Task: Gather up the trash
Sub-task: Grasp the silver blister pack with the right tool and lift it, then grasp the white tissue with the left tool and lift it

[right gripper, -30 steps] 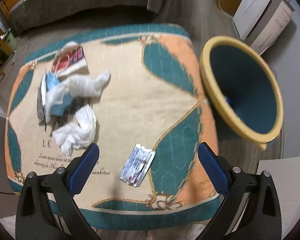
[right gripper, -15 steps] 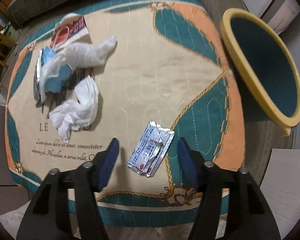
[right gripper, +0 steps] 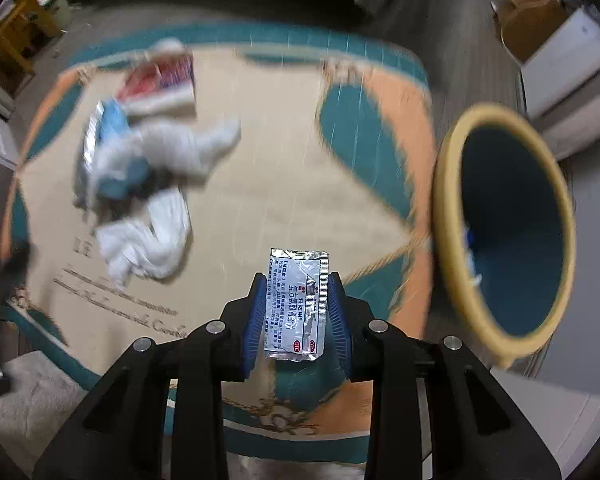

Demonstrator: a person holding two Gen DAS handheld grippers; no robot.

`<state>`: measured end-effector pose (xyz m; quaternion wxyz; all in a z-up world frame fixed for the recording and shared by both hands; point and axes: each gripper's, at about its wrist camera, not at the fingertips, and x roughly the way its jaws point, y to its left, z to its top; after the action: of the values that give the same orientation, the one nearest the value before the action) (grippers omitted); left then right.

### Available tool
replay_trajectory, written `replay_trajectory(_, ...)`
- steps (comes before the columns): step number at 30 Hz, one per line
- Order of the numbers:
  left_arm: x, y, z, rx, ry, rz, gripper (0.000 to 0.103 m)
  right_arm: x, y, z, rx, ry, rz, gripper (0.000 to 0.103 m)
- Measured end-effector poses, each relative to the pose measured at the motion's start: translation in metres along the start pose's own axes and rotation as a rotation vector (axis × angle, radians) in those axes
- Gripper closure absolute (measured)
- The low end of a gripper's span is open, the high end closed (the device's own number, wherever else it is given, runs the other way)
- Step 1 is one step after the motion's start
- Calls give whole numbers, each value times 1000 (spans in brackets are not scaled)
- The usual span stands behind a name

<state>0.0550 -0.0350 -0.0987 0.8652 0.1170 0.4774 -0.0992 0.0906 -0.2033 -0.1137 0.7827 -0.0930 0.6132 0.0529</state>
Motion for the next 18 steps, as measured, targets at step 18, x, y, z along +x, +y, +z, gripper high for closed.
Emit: replay_trajectory(18,69,-63,-17,4,66,-74,8,-13,-40,24,71,-96,57,73)
